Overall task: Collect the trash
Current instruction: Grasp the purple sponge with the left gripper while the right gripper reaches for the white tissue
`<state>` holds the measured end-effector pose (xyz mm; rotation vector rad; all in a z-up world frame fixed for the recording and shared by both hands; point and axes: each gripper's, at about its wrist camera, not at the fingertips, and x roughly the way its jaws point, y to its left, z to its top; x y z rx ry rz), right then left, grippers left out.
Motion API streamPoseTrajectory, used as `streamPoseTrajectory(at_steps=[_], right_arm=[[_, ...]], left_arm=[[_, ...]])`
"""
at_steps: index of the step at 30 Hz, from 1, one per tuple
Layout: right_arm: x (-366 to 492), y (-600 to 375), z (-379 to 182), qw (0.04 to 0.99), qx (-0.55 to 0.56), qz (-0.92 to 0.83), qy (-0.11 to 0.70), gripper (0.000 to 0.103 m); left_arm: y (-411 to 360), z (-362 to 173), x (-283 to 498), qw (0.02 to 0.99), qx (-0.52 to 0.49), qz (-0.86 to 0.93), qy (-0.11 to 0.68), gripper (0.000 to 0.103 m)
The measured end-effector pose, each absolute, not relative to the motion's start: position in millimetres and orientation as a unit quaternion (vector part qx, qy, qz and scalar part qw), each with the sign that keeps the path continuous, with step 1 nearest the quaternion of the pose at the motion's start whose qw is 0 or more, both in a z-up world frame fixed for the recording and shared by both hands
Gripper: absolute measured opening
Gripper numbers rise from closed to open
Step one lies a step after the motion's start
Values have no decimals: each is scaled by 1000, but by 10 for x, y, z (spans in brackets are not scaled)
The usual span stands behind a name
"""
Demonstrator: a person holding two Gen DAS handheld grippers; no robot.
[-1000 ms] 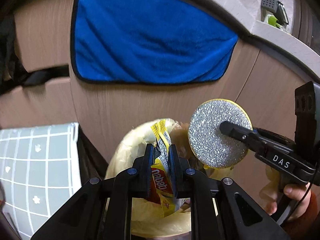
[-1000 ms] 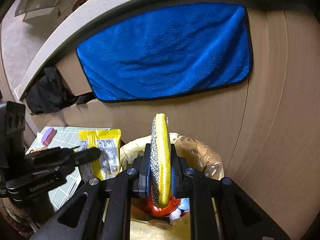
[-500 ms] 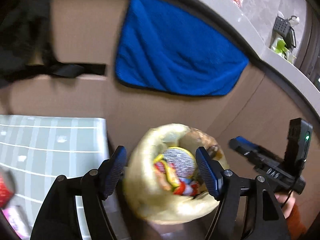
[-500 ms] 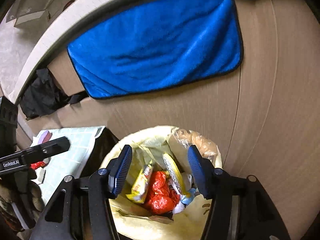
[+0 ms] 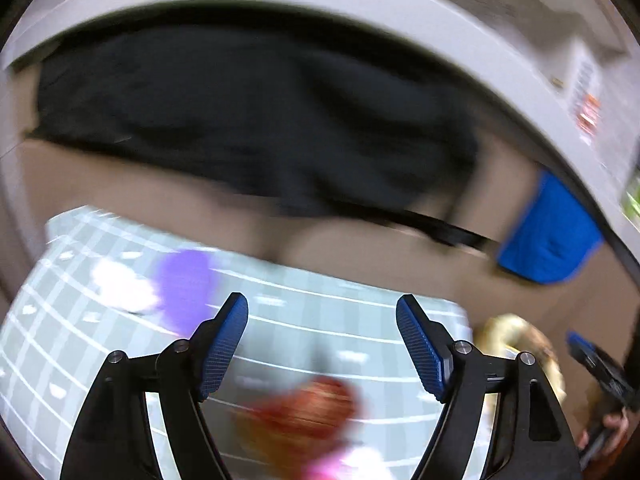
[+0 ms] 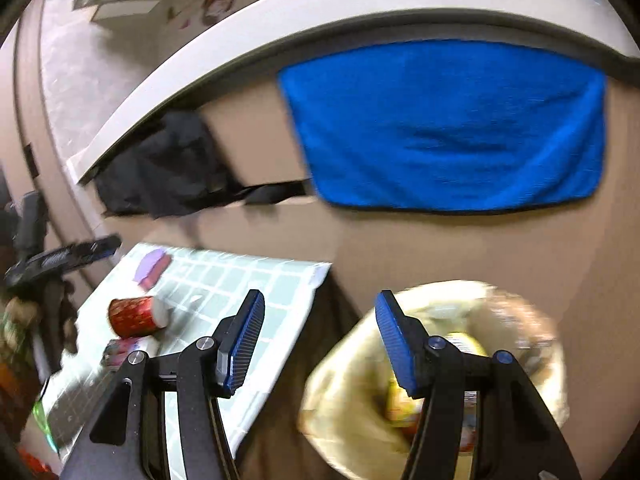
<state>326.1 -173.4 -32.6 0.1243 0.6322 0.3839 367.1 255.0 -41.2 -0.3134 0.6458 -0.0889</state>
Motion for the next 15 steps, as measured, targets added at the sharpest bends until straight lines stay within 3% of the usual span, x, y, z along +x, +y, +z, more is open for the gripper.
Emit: streamPoseTrajectory(at_steps=[7,15], right_arm=[[3369,-1114,-509,913,50,207,347,55],[3452,-689,-572,901,18,220,374,55]], left_arm=[[3462,-1049,4240,889,-248,-32,384,77],[3204,-1309,4672,891,-163,-11,424,77]])
